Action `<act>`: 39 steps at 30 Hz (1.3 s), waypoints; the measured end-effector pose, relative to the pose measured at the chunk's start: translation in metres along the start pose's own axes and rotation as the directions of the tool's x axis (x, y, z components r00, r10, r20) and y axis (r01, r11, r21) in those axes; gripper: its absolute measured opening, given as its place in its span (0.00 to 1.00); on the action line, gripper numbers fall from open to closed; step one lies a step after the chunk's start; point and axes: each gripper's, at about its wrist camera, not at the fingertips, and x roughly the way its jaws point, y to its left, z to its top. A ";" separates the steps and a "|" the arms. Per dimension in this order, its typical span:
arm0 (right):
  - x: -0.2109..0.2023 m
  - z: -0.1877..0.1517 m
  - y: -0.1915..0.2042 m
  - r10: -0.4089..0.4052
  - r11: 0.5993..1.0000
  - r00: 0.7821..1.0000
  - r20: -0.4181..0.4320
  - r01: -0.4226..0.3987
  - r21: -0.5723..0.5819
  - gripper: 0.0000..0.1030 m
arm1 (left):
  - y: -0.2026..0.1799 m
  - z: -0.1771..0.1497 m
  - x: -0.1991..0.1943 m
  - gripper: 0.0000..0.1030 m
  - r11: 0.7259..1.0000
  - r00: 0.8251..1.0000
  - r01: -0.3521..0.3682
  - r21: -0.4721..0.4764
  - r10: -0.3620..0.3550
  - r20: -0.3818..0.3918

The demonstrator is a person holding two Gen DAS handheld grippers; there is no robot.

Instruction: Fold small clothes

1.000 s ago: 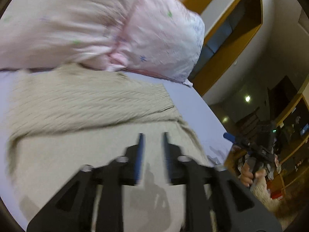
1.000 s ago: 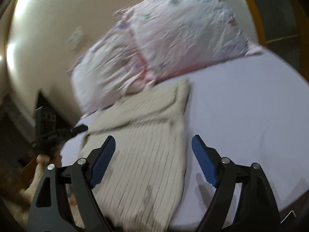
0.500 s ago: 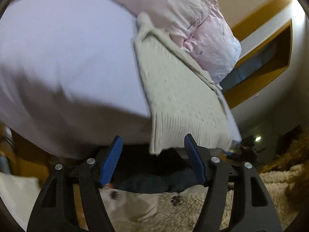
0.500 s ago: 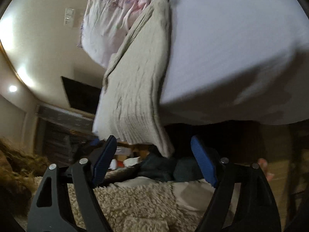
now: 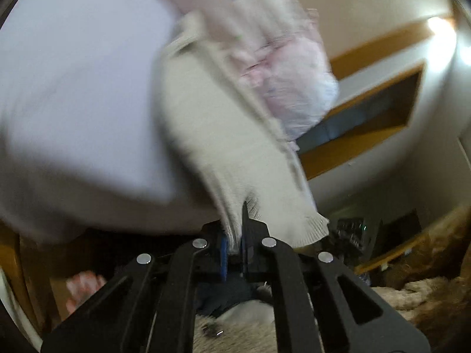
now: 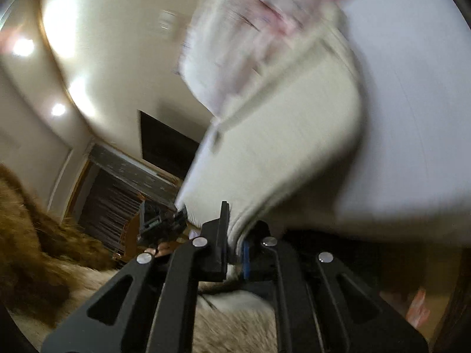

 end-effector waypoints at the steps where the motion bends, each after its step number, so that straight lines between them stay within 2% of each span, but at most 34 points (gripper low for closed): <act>1: -0.002 0.016 0.014 -0.002 0.998 1.000 0.024 0.003 -0.055 0.07 | -0.012 0.014 0.000 0.05 0.999 1.000 0.008 0.037 -0.009 0.020; 4: 0.002 0.079 0.047 -0.027 0.976 0.994 0.107 0.050 -0.213 0.07 | -0.042 0.080 0.012 0.05 0.992 0.993 -0.023 0.127 0.008 0.119; 5: 0.005 0.095 0.050 -0.038 0.971 0.991 0.128 0.067 -0.231 0.07 | -0.045 0.098 0.017 0.05 0.990 0.989 -0.040 0.136 0.020 0.147; 7: 0.019 0.141 0.050 -0.108 0.956 0.972 0.209 0.159 -0.245 0.07 | -0.048 0.157 0.051 0.05 0.986 0.975 -0.117 0.122 0.090 0.204; 9: 0.037 0.183 0.035 -0.199 0.946 0.940 0.276 0.258 -0.196 0.07 | -0.047 0.200 0.090 0.05 0.970 0.958 -0.209 0.125 0.177 0.227; 10: 0.050 0.207 0.019 -0.264 0.943 0.913 0.311 0.312 -0.118 0.07 | -0.043 0.216 0.107 0.05 0.958 0.945 -0.260 0.124 0.226 0.234; 11: 0.060 0.223 0.005 -0.306 0.939 0.896 0.322 0.339 -0.051 0.07 | -0.037 0.231 0.125 0.05 0.948 0.937 -0.296 0.115 0.264 0.231; 13: 0.085 0.251 -0.029 -0.395 0.917 0.866 0.307 0.394 0.066 0.07 | -0.022 0.256 0.162 0.05 0.922 0.912 -0.375 0.094 0.349 0.215; 15: 0.112 0.270 -0.065 -0.507 0.862 0.831 0.227 0.485 0.149 0.11 | 0.002 0.267 0.183 0.05 0.908 0.903 -0.416 0.053 0.406 0.144; 16: 0.120 0.270 -0.076 -0.552 0.833 0.813 0.188 0.525 0.175 0.20 | 0.009 0.268 0.187 0.05 0.906 0.902 -0.422 0.030 0.416 0.120; 17: 0.124 0.271 -0.082 -0.592 0.804 0.788 0.167 0.562 0.195 0.35 | 0.013 0.267 0.187 0.05 0.911 0.906 -0.413 0.020 0.408 0.109; 18: 0.123 0.273 -0.085 -0.624 0.780 0.762 0.174 0.590 0.209 0.45 | 0.014 0.265 0.182 0.06 0.919 0.915 -0.393 0.035 0.387 0.113; 19: 0.117 0.272 -0.083 -0.633 0.774 0.744 0.216 0.597 0.213 0.68 | 0.012 0.263 0.175 0.06 0.918 0.917 -0.391 0.060 0.383 0.115; 20: 0.108 0.271 -0.079 -0.644 0.765 0.720 0.261 0.605 0.220 0.81 | 0.008 0.261 0.167 0.06 0.911 0.913 -0.402 0.087 0.393 0.108; 21: 0.094 0.266 -0.069 -0.648 0.760 0.687 0.328 0.611 0.223 0.82 | 0.004 0.261 0.163 0.10 0.903 0.906 -0.419 0.101 0.408 0.113; 22: 0.087 0.263 -0.062 -0.635 0.769 0.684 0.360 0.603 0.211 0.82 | 0.001 0.258 0.154 0.18 0.894 0.898 -0.435 0.110 0.420 0.133; 23: 0.079 0.259 -0.057 -0.611 0.786 0.692 0.386 0.588 0.191 0.83 | -0.002 0.254 0.143 0.23 0.890 0.892 -0.442 0.113 0.424 0.156; 24: 0.071 0.255 -0.054 -0.578 0.808 0.705 0.410 0.564 0.169 0.84 | 0.000 0.251 0.131 0.32 0.893 0.892 -0.439 0.102 0.418 0.173; 25: 0.065 0.249 -0.050 -0.545 0.829 0.718 0.432 0.540 0.148 0.87 | 0.004 0.251 0.125 0.34 0.897 0.893 -0.434 0.085 0.416 0.171; 27: 0.060 0.242 -0.050 -0.500 0.855 0.739 0.451 0.506 0.117 0.88 | 0.020 0.247 0.115 0.34 0.910 0.905 -0.413 0.029 0.407 0.125; 28: 0.071 0.244 -0.052 -0.479 0.867 0.749 0.457 0.487 0.110 0.88 | 0.029 0.246 0.114 0.34 0.914 0.910 -0.405 -0.001 0.403 0.096; 32: 0.074 0.238 -0.074 -0.439 0.898 0.795 0.420 0.405 0.171 0.88 | 0.050 0.234 0.124 0.34 0.908 0.908 -0.418 -0.034 0.419 0.012; 33: 0.074 0.239 -0.075 -0.434 0.901 0.801 0.412 0.399 0.172 0.88 | 0.052 0.232 0.126 0.34 0.905 0.906 -0.424 -0.034 0.424 0.007; 36: 0.077 0.235 -0.071 -0.432 0.901 0.804 0.409 0.407 0.151 0.88 | 0.059 0.227 0.134 0.34 0.891 0.892 -0.452 -0.036 0.452 -0.012; 39: 0.076 0.231 -0.072 -0.412 0.911 0.825 0.387 0.387 0.143 0.88 | 0.061 0.224 0.139 0.34 0.894 0.894 -0.447 -0.045 0.448 0.020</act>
